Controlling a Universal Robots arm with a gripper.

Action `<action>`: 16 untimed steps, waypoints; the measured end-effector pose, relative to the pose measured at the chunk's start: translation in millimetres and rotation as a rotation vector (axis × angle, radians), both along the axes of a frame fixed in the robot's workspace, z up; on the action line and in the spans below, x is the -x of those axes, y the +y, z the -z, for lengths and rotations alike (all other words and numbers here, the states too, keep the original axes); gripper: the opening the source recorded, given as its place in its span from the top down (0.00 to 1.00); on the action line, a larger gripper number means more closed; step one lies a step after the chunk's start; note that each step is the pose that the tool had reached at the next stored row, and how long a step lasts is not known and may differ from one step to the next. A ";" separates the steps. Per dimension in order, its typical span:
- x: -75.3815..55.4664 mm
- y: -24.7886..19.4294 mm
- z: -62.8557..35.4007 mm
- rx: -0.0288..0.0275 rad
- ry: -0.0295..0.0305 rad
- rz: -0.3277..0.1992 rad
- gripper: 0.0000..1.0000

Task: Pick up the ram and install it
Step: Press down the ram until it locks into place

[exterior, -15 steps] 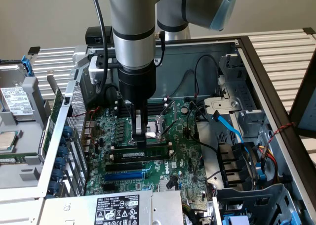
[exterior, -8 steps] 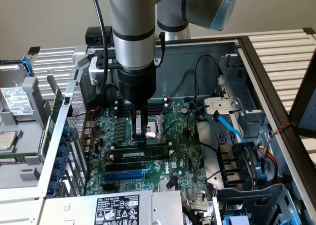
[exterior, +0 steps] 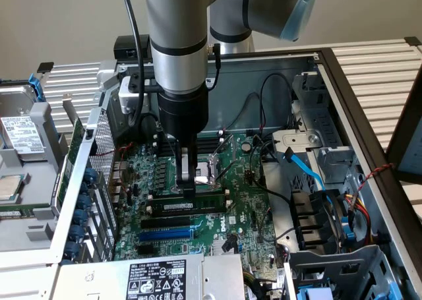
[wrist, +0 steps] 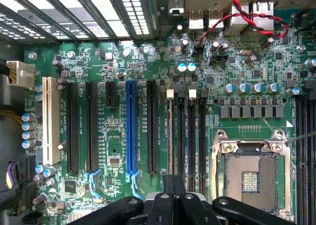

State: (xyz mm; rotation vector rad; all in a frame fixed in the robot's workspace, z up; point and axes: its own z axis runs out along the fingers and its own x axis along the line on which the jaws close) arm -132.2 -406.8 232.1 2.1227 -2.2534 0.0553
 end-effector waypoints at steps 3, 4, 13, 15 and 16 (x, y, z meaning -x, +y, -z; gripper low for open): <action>0.0 0.0 0.7 0.0000 -0.0001 0.000 0.90; 0.0 0.0 0.7 0.0000 -0.0001 0.000 0.90; 0.0 -0.9 0.8 0.0000 -0.0002 0.001 0.90; 0.0 -0.9 0.8 -0.0001 -0.0002 0.000 0.90; 0.0 -0.9 0.7 0.0000 -0.0001 0.001 0.90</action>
